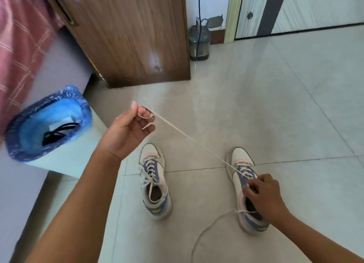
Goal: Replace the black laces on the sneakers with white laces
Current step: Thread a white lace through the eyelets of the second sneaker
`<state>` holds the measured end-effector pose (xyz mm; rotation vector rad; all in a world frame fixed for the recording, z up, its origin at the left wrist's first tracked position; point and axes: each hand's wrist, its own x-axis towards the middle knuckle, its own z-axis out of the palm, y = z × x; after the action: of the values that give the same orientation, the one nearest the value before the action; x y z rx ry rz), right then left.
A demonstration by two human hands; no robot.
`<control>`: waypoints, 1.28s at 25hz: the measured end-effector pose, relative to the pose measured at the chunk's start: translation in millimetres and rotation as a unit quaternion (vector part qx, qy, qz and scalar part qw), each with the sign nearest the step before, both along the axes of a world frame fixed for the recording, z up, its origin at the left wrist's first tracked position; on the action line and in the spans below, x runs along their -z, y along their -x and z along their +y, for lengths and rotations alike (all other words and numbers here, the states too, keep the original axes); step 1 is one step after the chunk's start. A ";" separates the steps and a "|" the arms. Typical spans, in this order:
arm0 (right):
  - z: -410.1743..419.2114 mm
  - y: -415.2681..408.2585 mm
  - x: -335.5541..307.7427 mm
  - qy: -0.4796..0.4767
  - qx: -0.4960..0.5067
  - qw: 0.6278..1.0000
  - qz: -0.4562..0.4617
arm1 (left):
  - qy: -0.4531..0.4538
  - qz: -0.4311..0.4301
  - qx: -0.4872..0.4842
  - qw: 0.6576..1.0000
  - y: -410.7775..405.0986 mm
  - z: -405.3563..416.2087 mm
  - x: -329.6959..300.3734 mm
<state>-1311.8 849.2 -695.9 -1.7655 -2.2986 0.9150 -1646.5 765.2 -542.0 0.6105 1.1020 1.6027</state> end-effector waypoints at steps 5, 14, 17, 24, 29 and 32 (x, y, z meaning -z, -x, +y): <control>5.4 -0.4 2.4 0.009 0.002 1.000 -0.019 | -0.100 -0.062 -0.068 0.991 18.4 -8.3 -32.4; 5.8 9.6 -17.2 0.037 -0.025 0.998 -0.035 | 0.063 -0.003 -0.005 0.998 -46.7 8.0 -0.9; 4.8 3.9 -20.9 0.083 -0.006 0.996 0.020 | 0.224 -0.010 0.058 0.973 -112.6 24.4 57.7; 10.0 -2.4 -25.6 0.134 -0.015 0.990 0.047 | 0.333 0.108 0.002 0.937 -202.6 43.4 143.9; 11.8 -6.0 -20.5 0.167 -0.004 0.983 0.081 | 0.314 0.187 -0.029 0.930 -212.8 45.9 148.3; 11.6 -7.5 -16.6 0.148 -0.022 0.986 0.077 | 0.304 0.212 -0.022 0.929 -217.9 44.8 151.6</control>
<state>-1304.3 860.9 -679.2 -1.6788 -2.2042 1.4115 -1428.6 809.9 -693.6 0.5176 1.8482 1.0861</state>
